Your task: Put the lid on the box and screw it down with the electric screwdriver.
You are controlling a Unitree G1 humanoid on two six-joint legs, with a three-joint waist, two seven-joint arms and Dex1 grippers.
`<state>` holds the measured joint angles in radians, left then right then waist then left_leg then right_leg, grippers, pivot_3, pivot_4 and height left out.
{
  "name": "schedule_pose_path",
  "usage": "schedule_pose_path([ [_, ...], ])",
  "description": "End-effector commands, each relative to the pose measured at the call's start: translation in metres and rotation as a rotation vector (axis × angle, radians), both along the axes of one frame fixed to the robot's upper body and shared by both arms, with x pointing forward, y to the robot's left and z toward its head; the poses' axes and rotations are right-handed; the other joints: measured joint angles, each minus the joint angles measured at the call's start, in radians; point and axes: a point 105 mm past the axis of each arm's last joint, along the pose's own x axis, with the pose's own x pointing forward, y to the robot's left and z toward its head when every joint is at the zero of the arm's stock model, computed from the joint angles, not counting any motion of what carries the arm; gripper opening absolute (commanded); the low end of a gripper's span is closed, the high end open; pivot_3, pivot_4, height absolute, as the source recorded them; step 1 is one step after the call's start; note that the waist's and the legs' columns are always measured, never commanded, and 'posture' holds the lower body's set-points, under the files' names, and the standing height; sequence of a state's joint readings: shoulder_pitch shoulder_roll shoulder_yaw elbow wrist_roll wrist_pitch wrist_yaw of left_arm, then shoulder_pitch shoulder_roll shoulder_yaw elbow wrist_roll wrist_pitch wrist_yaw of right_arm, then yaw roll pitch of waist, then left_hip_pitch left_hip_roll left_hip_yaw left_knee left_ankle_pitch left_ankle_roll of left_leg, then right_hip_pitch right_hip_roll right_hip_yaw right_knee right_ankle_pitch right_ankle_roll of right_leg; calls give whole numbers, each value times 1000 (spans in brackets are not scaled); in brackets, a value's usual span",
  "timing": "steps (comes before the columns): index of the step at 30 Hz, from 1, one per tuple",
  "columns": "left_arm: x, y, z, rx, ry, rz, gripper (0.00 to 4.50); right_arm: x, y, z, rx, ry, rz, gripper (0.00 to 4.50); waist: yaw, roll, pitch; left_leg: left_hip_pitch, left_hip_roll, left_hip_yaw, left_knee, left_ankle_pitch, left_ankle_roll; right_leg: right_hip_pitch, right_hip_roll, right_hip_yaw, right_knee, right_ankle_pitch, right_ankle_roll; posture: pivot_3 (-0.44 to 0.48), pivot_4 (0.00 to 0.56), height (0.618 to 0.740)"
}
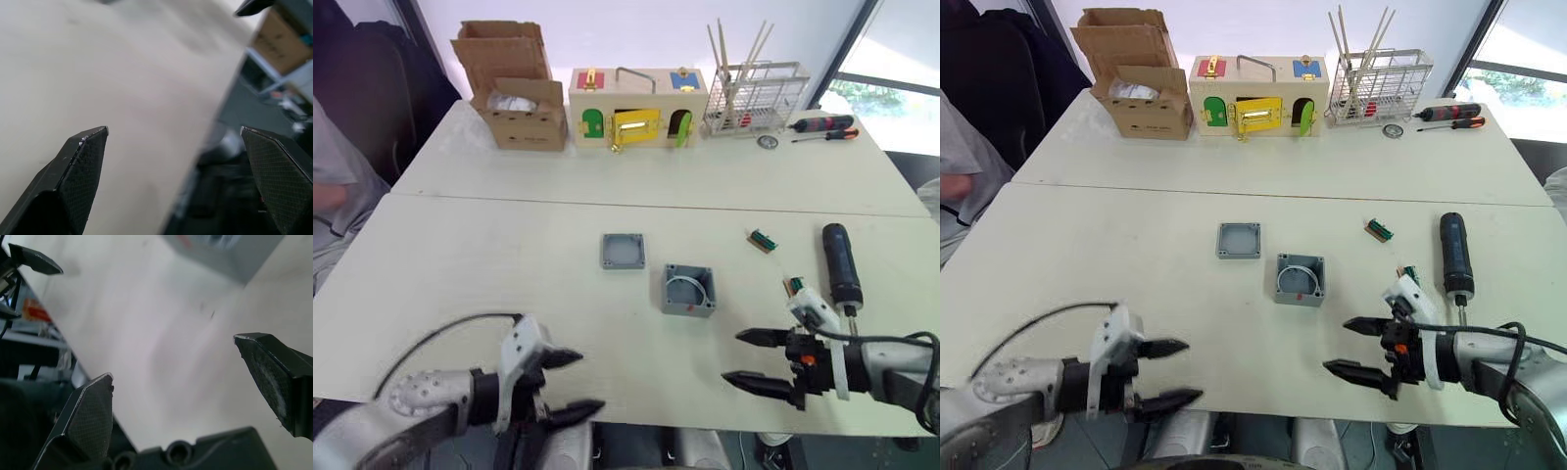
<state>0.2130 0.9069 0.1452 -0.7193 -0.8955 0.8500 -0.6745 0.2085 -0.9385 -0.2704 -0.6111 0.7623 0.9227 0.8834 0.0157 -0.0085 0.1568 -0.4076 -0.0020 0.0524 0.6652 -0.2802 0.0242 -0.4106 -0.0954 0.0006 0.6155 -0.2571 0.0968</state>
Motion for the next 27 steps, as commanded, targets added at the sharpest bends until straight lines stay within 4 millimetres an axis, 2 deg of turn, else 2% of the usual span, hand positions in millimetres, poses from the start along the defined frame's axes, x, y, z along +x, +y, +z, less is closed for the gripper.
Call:
schedule_pose_path([
  [1, 28, 24, 32, 69, -31, 10, 4470, 7, -4, 23, 31, -69, -48, 4500, 0, 0, 0, 0, 0, -1, 0, 0, 0, -2, 0, -2, 0, 0, 0, 0, 150, 731],
  [4, 56, 26, 64, 124, -90, -64, 4470, 8, -4, 34, 50, -104, -72, 4500, 1, 0, 0, -3, -1, -3, 0, 1, 0, 1, 0, -5, -1, 0, 0, 0, 150, 731],
  [7, 87, -4, 90, 128, -194, -229, 4470, 10, 0, 35, 53, -130, -93, 4500, 3, -1, 0, -3, -3, -2, 0, 0, 1, 2, -2, -5, -1, 0, 0, 0, 150, 731],
  [9, 97, -23, 96, 135, -219, -324, 4470, 11, 1, 33, 42, -141, -105, 4500, 4, -1, 1, -2, -5, -2, 0, 0, 2, 3, -2, -6, -2, 0, 0, 0, 150, 731],
  [11, 102, -45, 93, 143, -229, -425, 4470, 14, 1, 33, 41, -158, -125, 4500, -6, -2, 1, -2, -5, 0, 1, -1, 4, 3, -2, -5, -2, 0, 1, 0, 150, 731],
  [13, 99, -79, 83, 157, -245, -572, 4470, 15, 4, 29, 33, -175, -144, 4500, -5, -3, 2, -3, -6, 1, 1, -1, 5, 3, 0, -5, -1, 0, 1, 0, 150, 731],
  [14, 99, -89, 79, 165, -256, -616, 4470, 15, 5, 28, 29, -180, -149, 4500, -2, -4, 2, -3, -5, 0, 1, -1, 5, 3, 1, -5, -1, 0, 2, 0, 150, 731],
  [17, 100, -103, 73, 182, -273, -673, 4470, 16, 7, 26, 25, -186, -162, 4500, -5, -4, 3, -3, -5, 0, 2, -1, 6, 3, 3, -5, 0, 1, 5, 0, 150, 731],
  [21, 92, -144, 52, 214, -310, -814, 4470, 14, 6, 17, -7, -202, -222, 4500, 2, -5, 3, -3, -4, -1, 3, -1, 6, 3, 5, -5, 2, 1, 6, 0, 150, 731],
  [24, 94, -158, 38, 266, -339, -855, 4470, 11, 6, 15, -2, -214, -262, 4500, 1, -5, 3, -3, -4, -2, 4, -1, 5, 3, 6, -5, 2, 1, 6, 0, 150, 731],
  [27, 94, -165, 36, 265, -342, -879, 4470, 10, 6, 13, 2, -221, -285, 4500, -7, -5, 3, -3, -3, -2, 6, -1, 5, 3, 6, -4, 3, 1, 6, 0, 150, 731],
])
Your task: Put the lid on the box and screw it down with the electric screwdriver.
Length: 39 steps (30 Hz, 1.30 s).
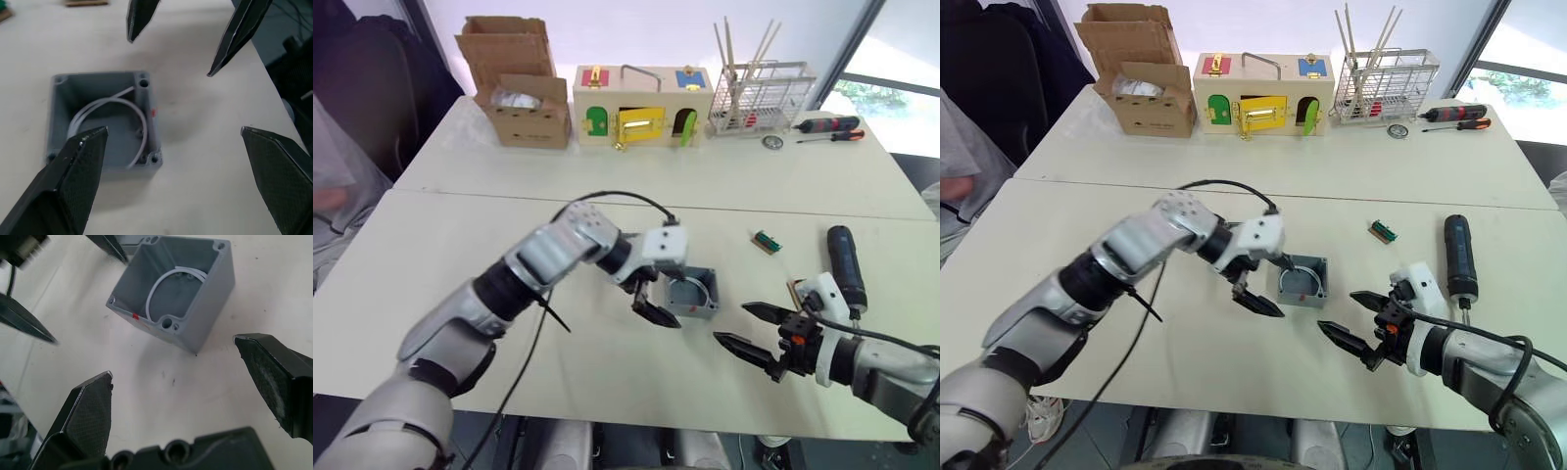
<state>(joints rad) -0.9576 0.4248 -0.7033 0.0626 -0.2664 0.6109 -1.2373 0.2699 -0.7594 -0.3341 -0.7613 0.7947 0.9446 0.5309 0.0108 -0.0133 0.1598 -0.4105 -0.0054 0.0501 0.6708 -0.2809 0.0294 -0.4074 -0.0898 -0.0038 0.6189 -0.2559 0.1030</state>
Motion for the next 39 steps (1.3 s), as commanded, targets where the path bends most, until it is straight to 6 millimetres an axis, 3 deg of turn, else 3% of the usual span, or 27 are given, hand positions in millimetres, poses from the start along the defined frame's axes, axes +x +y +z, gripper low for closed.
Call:
schedule_pose_path([
  [1, 3, -7, 9, -4, -58, -39, 4470, 0, 2, 8, -9, -63, -14, 4500, -2, 0, 0, 0, 1, 0, 0, 0, 0, 0, 0, 0, 0, 0, 0, 0, 150, 731],
  [12, 6, -28, -12, 76, -69, -129, 4470, 2, 4, 7, 7, -121, -112, 4500, 3, 0, 0, -2, 2, -2, 8, -2, 3, 0, 1, 0, 4, -1, -1, 0, 150, 731],
  [15, 9, -32, -17, 85, -73, -132, 3616, 1, 4, 6, 7, -131, -136, 4500, 5, 0, 0, -3, 2, -2, 9, -2, 3, 0, 1, -1, 4, -1, -1, 0, 150, 731],
  [22, 16, -33, -23, 106, -95, -140, 112, -2, 4, 7, 9, -152, -173, 4500, 8, 1, -1, -4, 2, -3, 11, -2, 4, 0, 1, -1, 5, -1, -1, 0, 150, 731],
  [26, 18, -35, -17, 87, -124, -162, 11, -2, 4, 6, 11, -156, -183, 4500, 8, 1, -1, -4, 1, -3, 12, -2, 4, 0, 0, -1, 6, -1, -2, 0, 150, 731],
  [31, 18, -26, 5, 33, -234, -378, 11, -2, 5, 6, 16, -162, -182, 4500, 5, 1, -1, -6, 1, -3, 12, -2, 4, -2, -1, -1, 6, -1, -2, 0, 150, 731],
  [39, 23, -17, -2, 83, -276, -539, 11, -4, 11, 2, 16, -169, -197, 4500, 4, 1, -1, -8, 1, -3, 12, -2, 4, -5, 0, -2, 8, -1, -1, 0, 150, 731],
])
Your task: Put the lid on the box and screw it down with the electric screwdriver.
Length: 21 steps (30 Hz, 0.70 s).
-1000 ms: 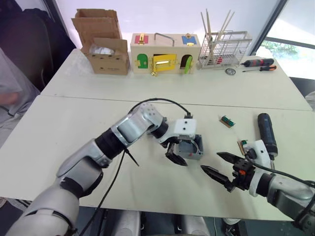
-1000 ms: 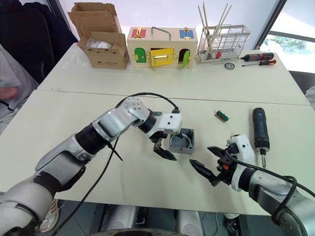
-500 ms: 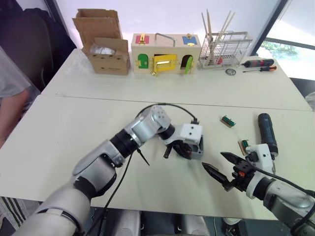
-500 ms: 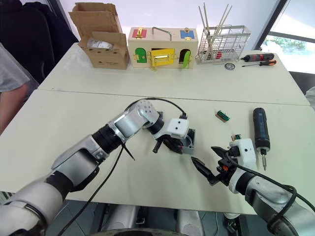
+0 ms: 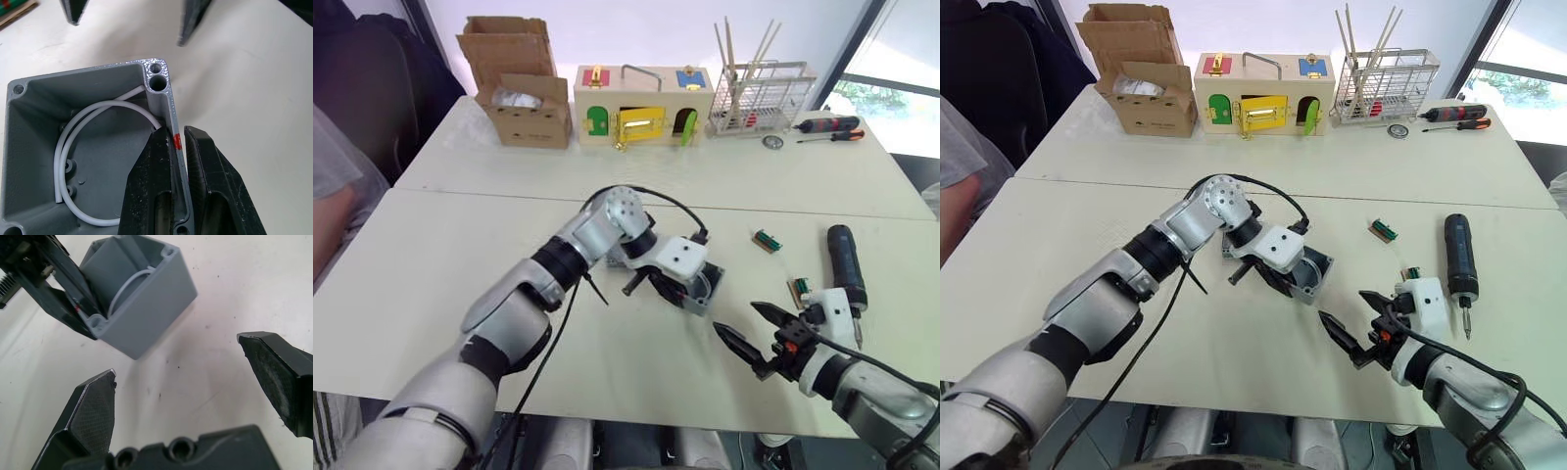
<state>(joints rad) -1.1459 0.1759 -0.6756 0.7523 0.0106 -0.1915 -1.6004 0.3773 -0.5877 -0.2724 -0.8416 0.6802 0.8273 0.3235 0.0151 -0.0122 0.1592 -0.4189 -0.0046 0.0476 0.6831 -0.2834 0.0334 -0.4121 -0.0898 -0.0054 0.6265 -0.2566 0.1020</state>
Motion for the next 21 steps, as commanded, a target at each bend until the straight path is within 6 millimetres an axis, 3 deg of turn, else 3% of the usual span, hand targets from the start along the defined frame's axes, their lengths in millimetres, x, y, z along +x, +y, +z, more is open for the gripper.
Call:
schedule_pose_path([
  [1, 1, -2, 6, -7, -66, -81, 11, -2, 9, 11, -3, -65, 9, 4500, 0, 0, 0, 0, 0, 0, 0, 0, 0, 0, 0, 0, 0, 0, 0, 0, 150, 731],
  [11, 4, 5, -6, 21, -102, -146, 11, -6, 13, 9, -3, -75, -22, 4500, -1, 0, 0, -3, 0, 0, 1, 0, 0, -2, 1, 0, 2, 1, 2, 0, 150, 731],
  [17, 8, 6, 1, -4, -92, -116, 2742, -2, 14, 10, -17, -78, 4, 4500, -1, 0, 0, -3, 0, 0, 1, 0, 0, -3, 1, 0, 2, 1, 2, 0, 150, 731],
  [19, 21, 12, 19, -45, -114, -28, 3764, 1, 13, 13, -47, -75, 54, 4500, -2, 0, 0, -3, 0, 0, 2, 0, 0, -3, 1, 0, 2, 1, 2, 0, 150, 731],
  [21, 34, 17, 39, -101, -154, 60, 3764, 4, 10, 18, -71, -78, 87, 4500, -3, -1, 0, -3, 0, 0, 2, 0, 0, -3, 1, 0, 3, 1, 2, 0, 150, 731],
])
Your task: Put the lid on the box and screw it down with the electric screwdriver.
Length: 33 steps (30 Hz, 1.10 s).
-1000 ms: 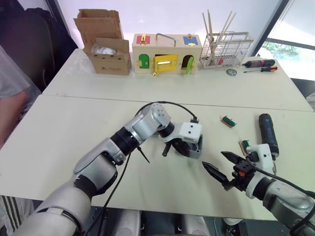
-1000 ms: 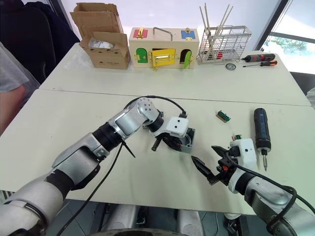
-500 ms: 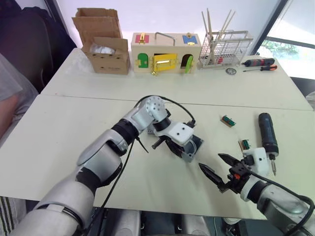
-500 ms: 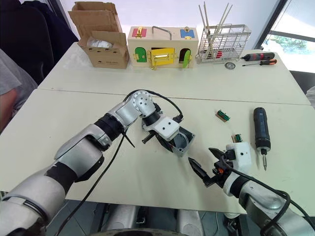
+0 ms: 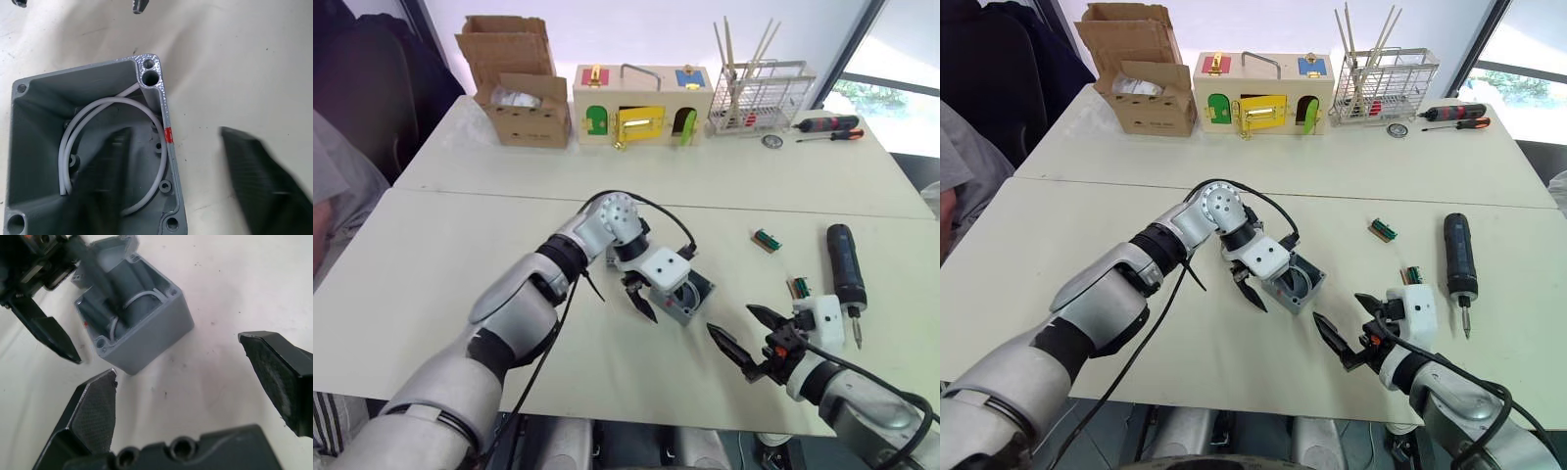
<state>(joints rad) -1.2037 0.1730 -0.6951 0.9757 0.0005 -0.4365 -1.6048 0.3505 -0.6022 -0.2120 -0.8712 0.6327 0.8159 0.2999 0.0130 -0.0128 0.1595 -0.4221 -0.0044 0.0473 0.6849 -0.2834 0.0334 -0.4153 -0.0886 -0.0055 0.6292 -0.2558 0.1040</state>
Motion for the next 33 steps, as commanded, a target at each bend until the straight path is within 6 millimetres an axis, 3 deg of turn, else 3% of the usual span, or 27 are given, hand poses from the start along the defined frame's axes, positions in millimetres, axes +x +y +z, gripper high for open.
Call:
schedule_pose_path([
  [1, 28, 5, 57, -165, -109, 164, 3764, 3, -4, 20, -40, -47, 65, 4500, -1, 0, 0, 0, 0, 0, 0, 0, 0, -1, 0, 0, 0, 0, 0, 0, 150, 731],
  [4, 52, 26, 102, -366, -71, 465, 3764, 13, -14, 48, -67, -102, 120, 4500, -6, 0, 0, -3, 0, 0, 0, 0, 0, -4, 1, 0, 2, 0, 1, 0, 150, 731],
  [7, 70, 52, 120, -467, 17, 808, 3764, 23, -14, 68, -86, -126, 189, 4500, -4, 0, 0, -3, 1, -1, 0, 0, 0, -5, 1, 0, 3, 2, 4, 0, 150, 731],
  [10, 84, 84, 116, -486, 92, 1188, 3764, 33, -5, 80, -105, -135, 276, 4500, -3, 0, 0, -3, 1, -2, 0, 0, 0, -4, 2, 0, 3, 1, 4, 0, 150, 731],
  [14, 73, 101, 109, -519, 217, 1418, 3764, 41, 7, 85, -121, -131, 353, 4500, 0, 0, 0, -3, 1, -2, 0, 1, -1, -5, 2, 0, 4, 1, 5, 0, 150, 731],
  [18, 70, 122, 67, -391, 321, 1731, 3764, 44, 18, 90, -138, -135, 427, 4500, 0, 0, 0, -4, 0, -2, 0, 2, -2, -5, 1, 0, 4, 1, 5, 0, 150, 731],
  [25, 80, 110, 52, -381, 458, 1888, 3764, 43, 27, 89, -180, -132, 473, 4500, 2, 0, 1, -4, 0, -2, 1, 2, -3, -5, 0, 0, 4, 2, 6, 0, 150, 731],
  [33, 75, 91, 24, -221, 470, 1883, 3764, 35, 23, 86, -233, -141, 434, 4500, 1, 0, 0, -4, 0, -1, 1, 3, -4, -5, 0, 0, 4, 2, 6, 0, 150, 731],
])
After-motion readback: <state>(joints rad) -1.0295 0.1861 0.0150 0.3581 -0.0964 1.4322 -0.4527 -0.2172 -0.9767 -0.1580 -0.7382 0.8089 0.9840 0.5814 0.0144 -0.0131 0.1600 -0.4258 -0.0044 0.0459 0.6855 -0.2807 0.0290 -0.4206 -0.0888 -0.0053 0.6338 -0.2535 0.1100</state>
